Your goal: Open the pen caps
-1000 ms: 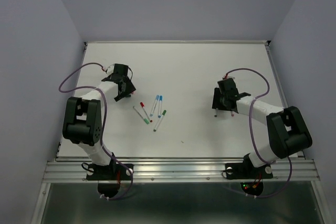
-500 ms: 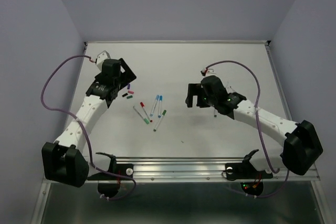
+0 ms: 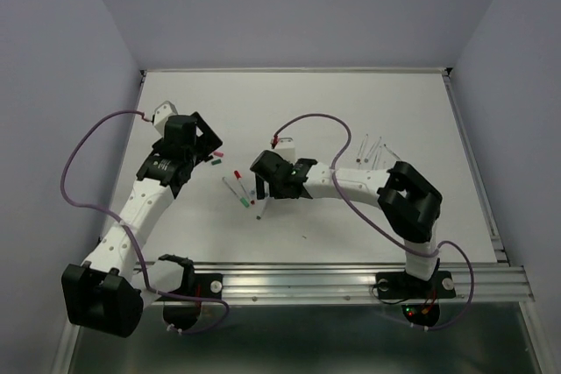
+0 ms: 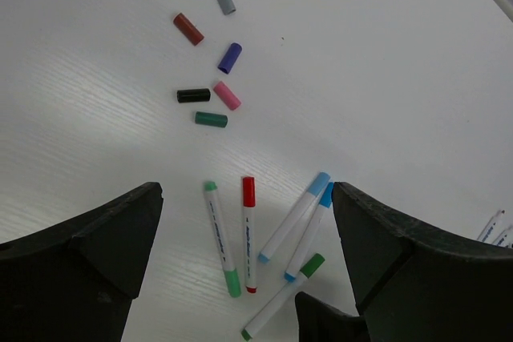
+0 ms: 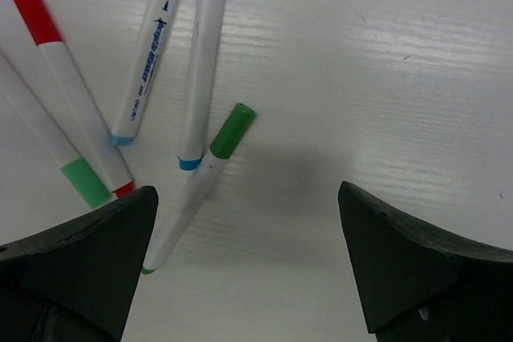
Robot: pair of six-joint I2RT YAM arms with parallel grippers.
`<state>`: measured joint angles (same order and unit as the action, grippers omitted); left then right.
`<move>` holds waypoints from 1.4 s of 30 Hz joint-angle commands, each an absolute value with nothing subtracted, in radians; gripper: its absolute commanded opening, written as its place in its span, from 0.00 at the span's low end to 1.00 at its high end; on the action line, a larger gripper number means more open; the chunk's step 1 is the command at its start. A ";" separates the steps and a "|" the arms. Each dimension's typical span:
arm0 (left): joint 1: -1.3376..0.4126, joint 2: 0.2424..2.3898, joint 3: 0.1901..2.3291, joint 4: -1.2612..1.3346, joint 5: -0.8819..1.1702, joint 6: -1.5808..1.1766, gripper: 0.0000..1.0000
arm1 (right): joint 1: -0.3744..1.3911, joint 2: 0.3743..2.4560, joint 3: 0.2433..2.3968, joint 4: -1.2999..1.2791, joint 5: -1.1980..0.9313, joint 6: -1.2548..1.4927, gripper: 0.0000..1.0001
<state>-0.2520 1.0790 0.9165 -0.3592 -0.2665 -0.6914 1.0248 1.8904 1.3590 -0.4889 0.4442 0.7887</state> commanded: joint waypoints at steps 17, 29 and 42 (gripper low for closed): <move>-0.255 1.042 0.900 -0.325 -0.281 -0.681 0.99 | 1.115 2.013 1.364 -0.669 0.526 0.874 0.69; -0.255 1.068 0.908 -0.318 -0.267 -0.672 0.99 | 1.042 1.881 1.102 -0.430 0.339 0.724 0.13; -0.261 1.029 0.792 0.099 0.380 -0.600 0.99 | 0.867 1.456 0.934 -0.004 0.037 0.391 0.01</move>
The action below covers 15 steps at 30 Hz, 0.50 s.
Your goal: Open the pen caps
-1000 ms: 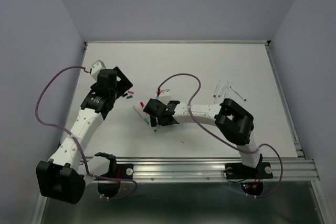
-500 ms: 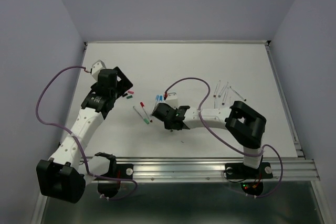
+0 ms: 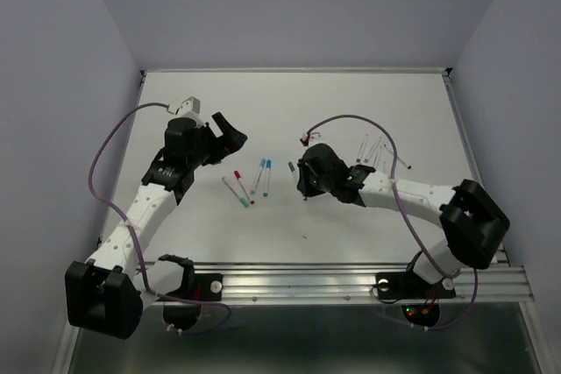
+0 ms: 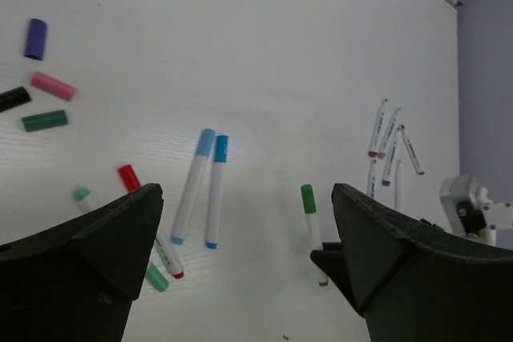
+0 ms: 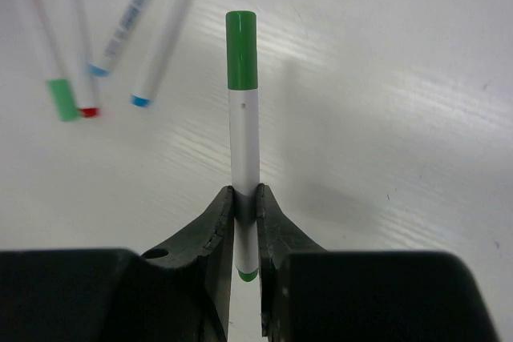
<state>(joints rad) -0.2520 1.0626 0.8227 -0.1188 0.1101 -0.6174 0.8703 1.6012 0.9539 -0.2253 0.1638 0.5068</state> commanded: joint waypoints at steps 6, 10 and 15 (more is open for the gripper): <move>-0.305 1.057 0.758 0.299 0.525 -0.681 0.99 | 0.858 1.335 0.914 0.093 -0.124 0.374 0.01; -0.347 1.086 0.761 0.341 0.531 -0.704 0.99 | 0.857 1.321 0.911 0.140 -0.156 0.382 0.01; -0.371 1.115 0.772 0.344 0.534 -0.715 0.96 | 0.857 1.327 0.933 0.158 -0.134 0.379 0.01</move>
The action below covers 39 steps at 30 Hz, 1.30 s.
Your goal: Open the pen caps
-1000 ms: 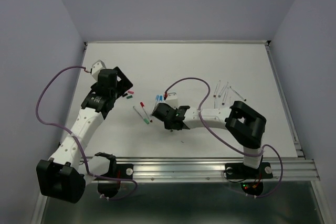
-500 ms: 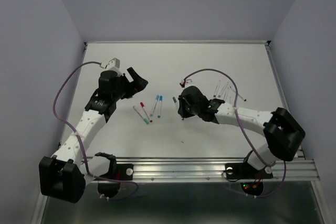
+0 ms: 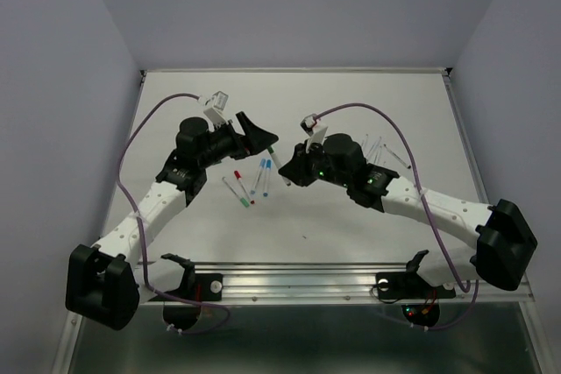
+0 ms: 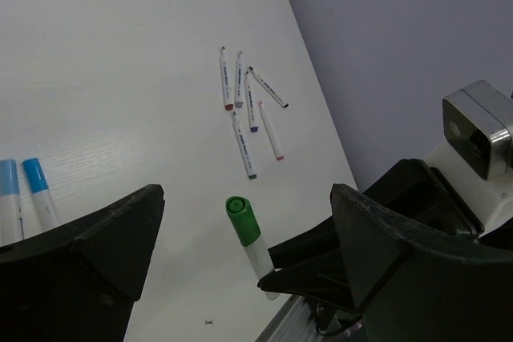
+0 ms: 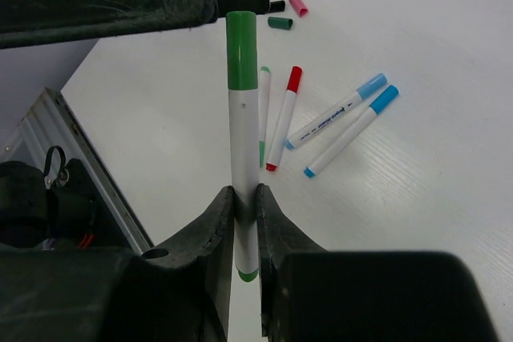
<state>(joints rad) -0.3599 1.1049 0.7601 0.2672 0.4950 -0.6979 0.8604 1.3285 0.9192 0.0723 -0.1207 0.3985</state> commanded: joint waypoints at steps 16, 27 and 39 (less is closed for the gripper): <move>-0.380 1.138 0.769 0.385 0.558 -0.733 0.49 | 0.857 1.379 0.971 0.213 -0.117 0.354 0.01; -0.382 1.135 0.765 0.387 0.558 -0.730 0.48 | 0.848 1.387 0.999 0.238 -0.110 0.333 0.01; -0.382 1.109 0.759 0.387 0.523 -0.752 0.00 | 0.848 1.410 1.014 0.215 -0.189 0.310 0.15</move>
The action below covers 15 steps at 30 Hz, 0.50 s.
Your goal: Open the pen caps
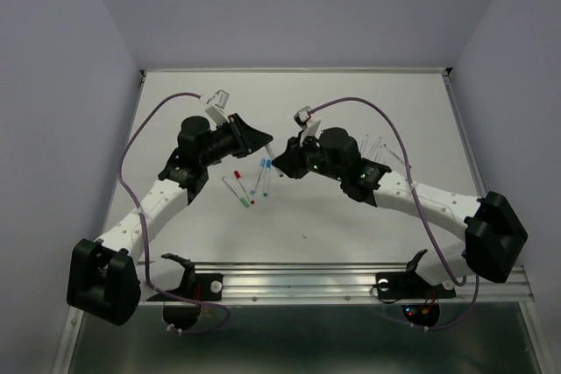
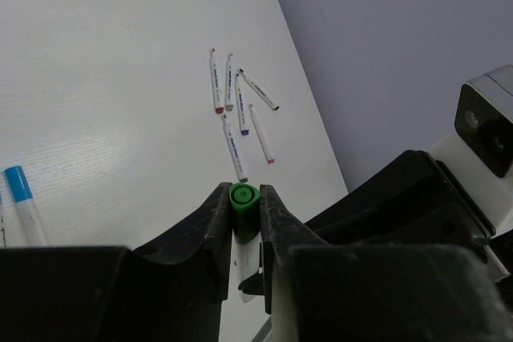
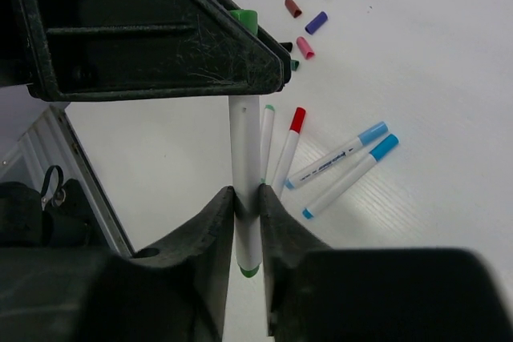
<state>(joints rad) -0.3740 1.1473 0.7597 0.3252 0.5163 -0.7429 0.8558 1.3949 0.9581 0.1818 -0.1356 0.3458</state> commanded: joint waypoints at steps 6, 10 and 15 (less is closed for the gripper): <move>-0.382 1.106 0.749 0.387 0.517 -0.756 0.00 | 0.839 1.448 1.072 0.187 -0.144 0.258 0.56; -0.383 1.098 0.742 0.391 0.512 -0.758 0.00 | 0.839 1.491 1.124 0.181 -0.114 0.209 0.44; -0.383 1.092 0.741 0.387 0.486 -0.759 0.00 | 0.839 1.516 1.135 0.163 -0.145 0.190 0.01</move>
